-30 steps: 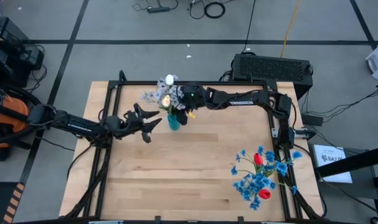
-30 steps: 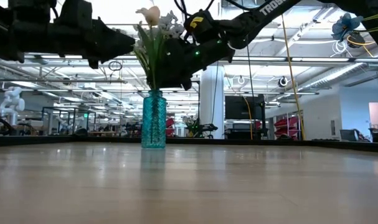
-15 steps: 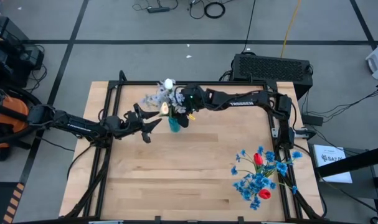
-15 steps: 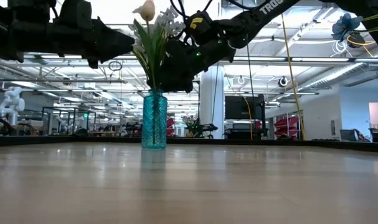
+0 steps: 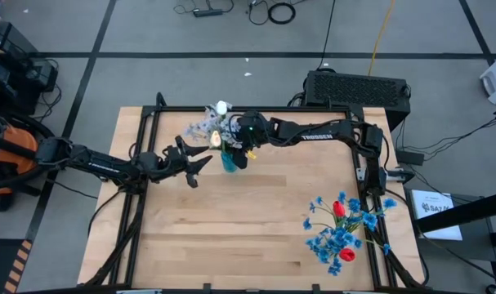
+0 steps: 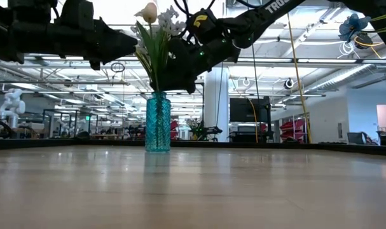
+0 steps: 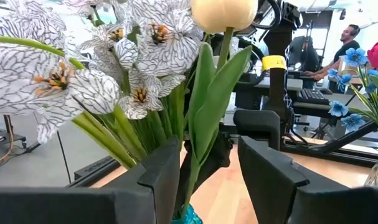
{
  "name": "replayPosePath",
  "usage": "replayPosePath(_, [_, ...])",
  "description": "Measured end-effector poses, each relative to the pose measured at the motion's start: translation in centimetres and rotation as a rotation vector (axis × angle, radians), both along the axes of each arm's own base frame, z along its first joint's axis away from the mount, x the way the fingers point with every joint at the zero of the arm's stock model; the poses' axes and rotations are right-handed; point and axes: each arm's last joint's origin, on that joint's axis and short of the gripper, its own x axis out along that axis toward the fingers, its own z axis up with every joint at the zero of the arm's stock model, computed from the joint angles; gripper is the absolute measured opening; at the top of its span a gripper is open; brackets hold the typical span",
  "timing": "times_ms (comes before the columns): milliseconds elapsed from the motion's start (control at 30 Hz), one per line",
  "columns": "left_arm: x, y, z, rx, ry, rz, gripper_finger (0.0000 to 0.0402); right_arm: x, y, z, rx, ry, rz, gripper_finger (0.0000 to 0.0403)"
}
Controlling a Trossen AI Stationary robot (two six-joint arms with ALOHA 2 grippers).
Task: Sort flowers into vase by color
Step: Put the orange tulip into the blue transparent vase
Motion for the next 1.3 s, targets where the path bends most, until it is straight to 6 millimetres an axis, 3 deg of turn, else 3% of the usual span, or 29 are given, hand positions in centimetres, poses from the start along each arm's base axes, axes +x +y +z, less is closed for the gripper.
replayPosePath(233, [0.0,0.0,0.0,0.000,0.000,0.000,0.0169,0.1,0.6,0.0,0.003,0.003,0.012,0.0065])
replayPosePath(500, [0.0,0.0,0.0,0.000,0.001,0.000,0.0169,0.2,0.6,0.3,0.009,-0.025,0.006,0.0054])
replayPosePath(667, [0.0,-0.1,-0.1,0.004,0.013,-0.019,0.0169,0.6,0.5,1.6,-0.021,-0.146,0.008,0.0069])
replayPosePath(867, [0.1,-0.1,-0.3,0.007,0.029,-0.047,0.0169,0.1,0.9,0.3,0.005,-0.006,0.023,0.0095])
replayPosePath(1133, [0.1,-0.1,-0.3,0.007,0.029,-0.047,0.0169,0.4,1.3,0.6,-0.001,-0.042,0.029,0.0147])
replayPosePath(1300, [0.1,-0.1,-0.5,0.006,0.054,-0.048,0.0169,0.1,1.3,0.1,0.016,0.022,0.029,0.0181])
